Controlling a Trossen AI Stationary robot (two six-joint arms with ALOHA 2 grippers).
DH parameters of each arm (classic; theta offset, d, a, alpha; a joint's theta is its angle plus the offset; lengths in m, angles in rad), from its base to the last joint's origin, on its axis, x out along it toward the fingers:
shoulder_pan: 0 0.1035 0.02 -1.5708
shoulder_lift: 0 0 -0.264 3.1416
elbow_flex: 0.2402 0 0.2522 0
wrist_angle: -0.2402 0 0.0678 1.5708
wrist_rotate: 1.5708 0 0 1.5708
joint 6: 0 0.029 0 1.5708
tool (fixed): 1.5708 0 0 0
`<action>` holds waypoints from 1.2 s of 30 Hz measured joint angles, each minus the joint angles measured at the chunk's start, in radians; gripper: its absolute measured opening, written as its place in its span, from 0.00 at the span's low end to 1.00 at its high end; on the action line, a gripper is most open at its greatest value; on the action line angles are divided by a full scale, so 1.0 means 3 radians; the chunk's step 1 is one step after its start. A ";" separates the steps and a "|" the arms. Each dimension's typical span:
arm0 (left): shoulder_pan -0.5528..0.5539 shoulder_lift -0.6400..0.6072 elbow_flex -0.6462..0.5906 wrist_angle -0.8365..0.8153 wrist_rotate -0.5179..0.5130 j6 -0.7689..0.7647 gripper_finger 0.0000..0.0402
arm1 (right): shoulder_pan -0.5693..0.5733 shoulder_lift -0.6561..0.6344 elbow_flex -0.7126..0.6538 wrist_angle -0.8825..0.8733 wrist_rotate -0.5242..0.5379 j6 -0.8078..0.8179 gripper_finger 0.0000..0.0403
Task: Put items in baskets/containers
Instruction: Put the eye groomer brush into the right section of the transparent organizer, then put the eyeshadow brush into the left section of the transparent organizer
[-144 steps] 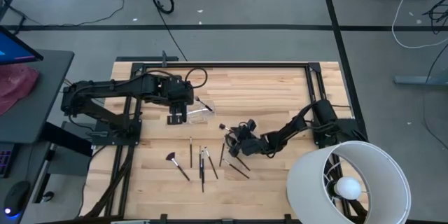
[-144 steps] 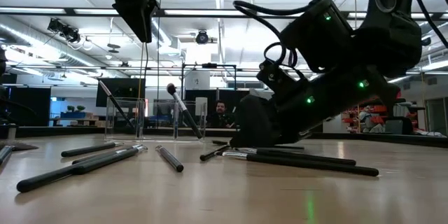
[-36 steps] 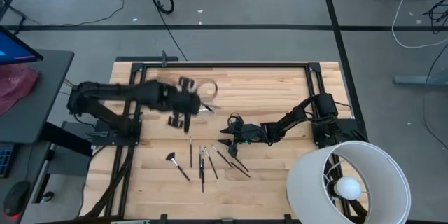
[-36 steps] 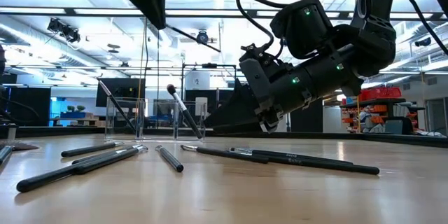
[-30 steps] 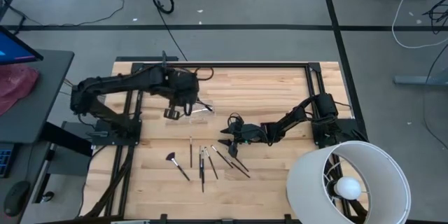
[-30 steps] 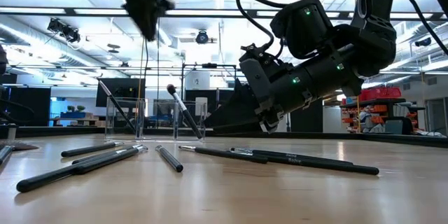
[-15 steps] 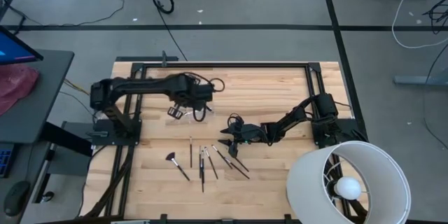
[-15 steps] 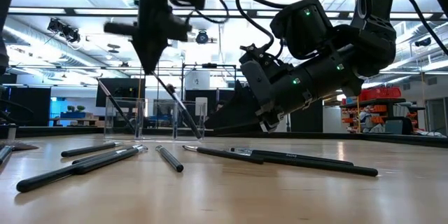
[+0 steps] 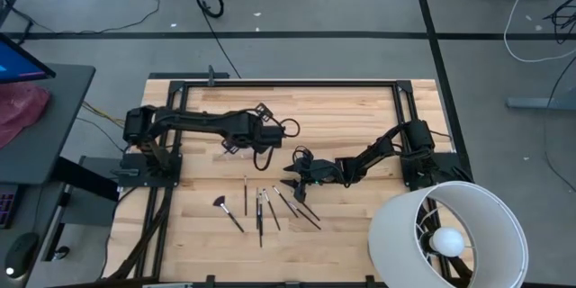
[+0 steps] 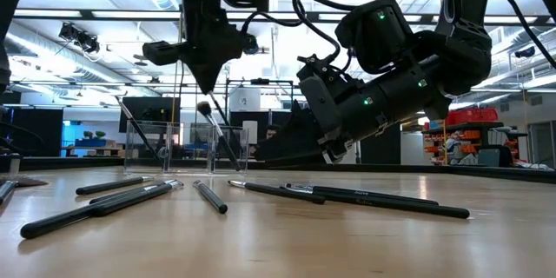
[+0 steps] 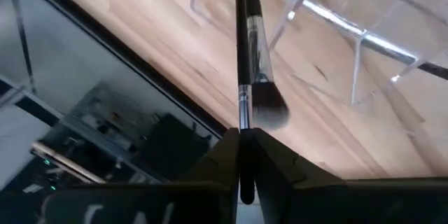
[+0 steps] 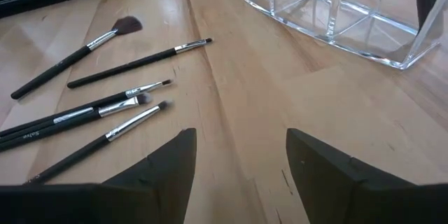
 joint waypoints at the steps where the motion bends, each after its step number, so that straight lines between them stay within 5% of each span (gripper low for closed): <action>1: 0.0000 0.0000 0.0000 0.0037 0.0030 0.0034 0.10 | 0.0000 0.0000 0.0000 0.0000 0.0000 0.0000 0.55; 12: 0.0091 0.0000 0.0000 0.0148 0.0183 -0.0209 0.33 | 0.0000 0.0000 -0.0001 -0.0008 -0.0002 0.0052 0.55; 17: -0.0007 -0.0044 0.0001 0.0034 -0.0010 -0.0784 0.43 | 0.0017 0.0000 -0.0001 -0.0009 -0.0007 0.0074 0.55; 24: -0.0234 -0.0460 0.0003 -0.0642 -0.0347 -0.1753 0.45 | 0.0152 0.0000 -0.0003 0.0004 -0.0002 -0.0256 0.55; 30: -0.0293 -0.1104 0.0003 -0.0758 0.0323 -0.2942 0.45 | 0.0248 0.0001 -0.0003 0.0089 0.0182 -0.0500 0.55; 36: -0.0428 -0.1567 -0.0057 -0.0452 0.0760 -0.3307 0.45 | 0.0310 -0.0122 -0.0005 0.0126 0.0267 -0.0620 0.55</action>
